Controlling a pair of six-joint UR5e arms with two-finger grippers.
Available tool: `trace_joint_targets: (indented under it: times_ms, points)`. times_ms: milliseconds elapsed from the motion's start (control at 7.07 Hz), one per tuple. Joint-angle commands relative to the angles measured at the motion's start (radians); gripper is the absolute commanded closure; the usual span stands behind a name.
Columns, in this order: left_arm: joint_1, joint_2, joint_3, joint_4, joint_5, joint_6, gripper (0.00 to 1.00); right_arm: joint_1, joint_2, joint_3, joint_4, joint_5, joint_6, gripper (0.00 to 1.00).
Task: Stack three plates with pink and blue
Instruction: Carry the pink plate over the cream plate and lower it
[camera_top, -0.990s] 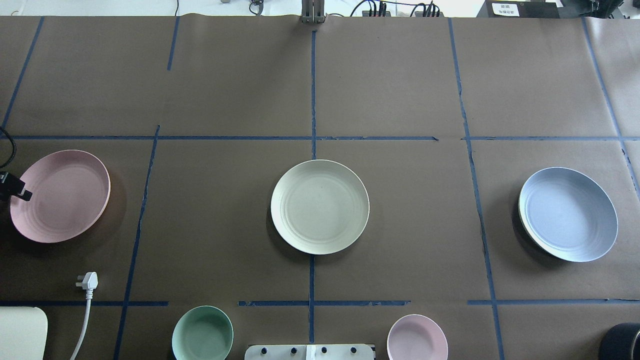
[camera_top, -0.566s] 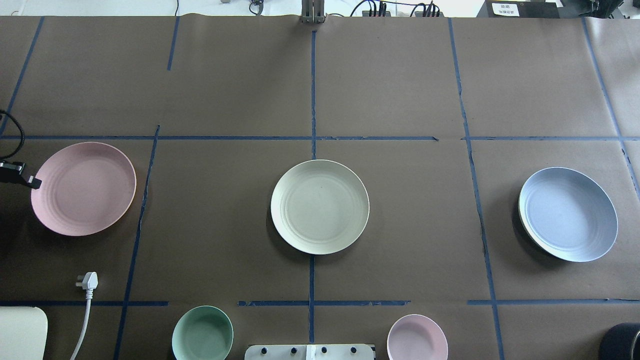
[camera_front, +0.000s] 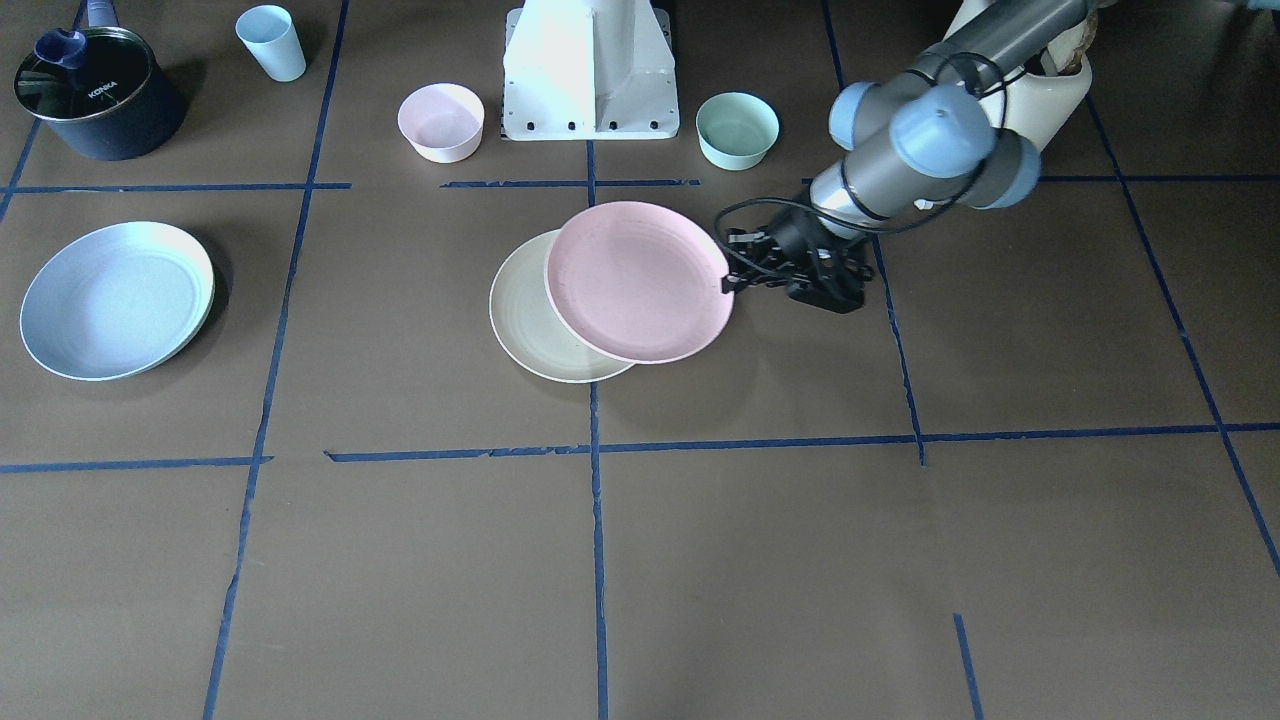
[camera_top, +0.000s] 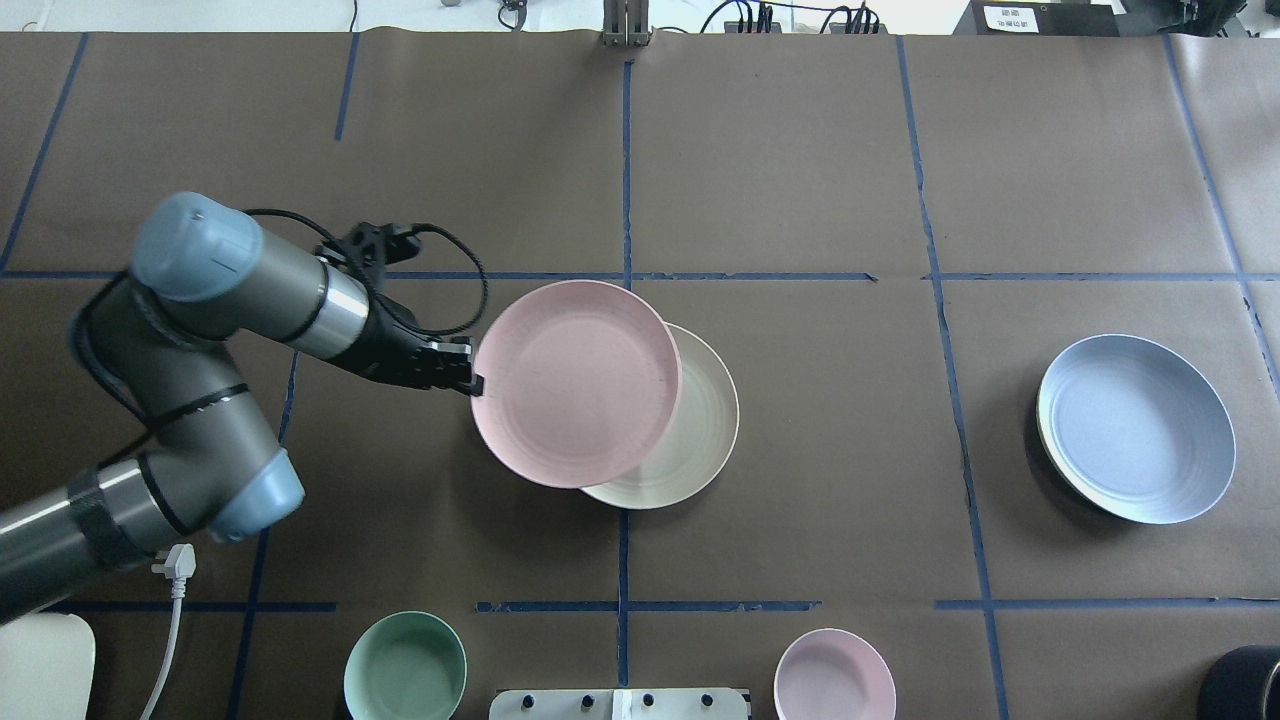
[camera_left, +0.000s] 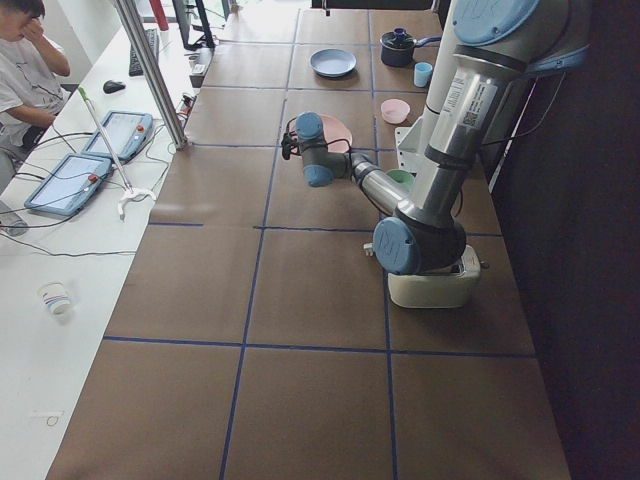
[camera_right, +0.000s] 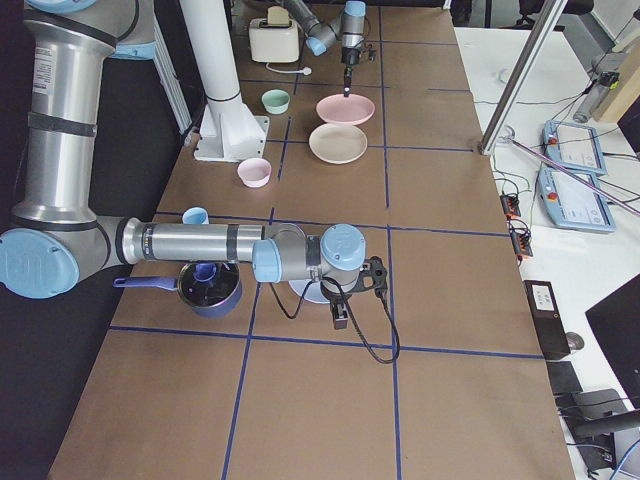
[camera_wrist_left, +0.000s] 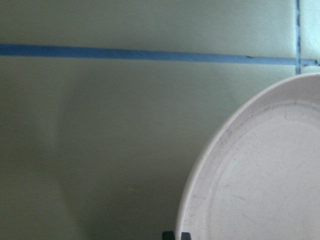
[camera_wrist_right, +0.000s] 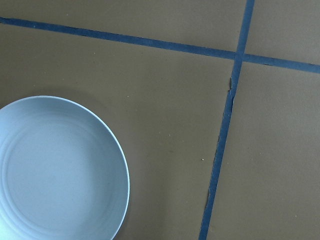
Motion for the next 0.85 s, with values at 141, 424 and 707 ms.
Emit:
trace_joint_targets:
  times_ms: [141, 424, 707]
  points:
    - [0.083, -0.051, 0.000, 0.054, 0.112, -0.046, 1.00, -0.002, 0.002, 0.000, 0.000, 0.002, 0.002, 0.00]
    - [0.088, -0.048, -0.001, 0.054, 0.121, -0.056, 0.01, -0.007, 0.002, -0.002, 0.000, 0.006, 0.003, 0.00]
    - [0.077, -0.021, -0.082, 0.057, 0.141, -0.135, 0.00, -0.074, 0.028, 0.001, 0.010, 0.012, 0.038, 0.00]
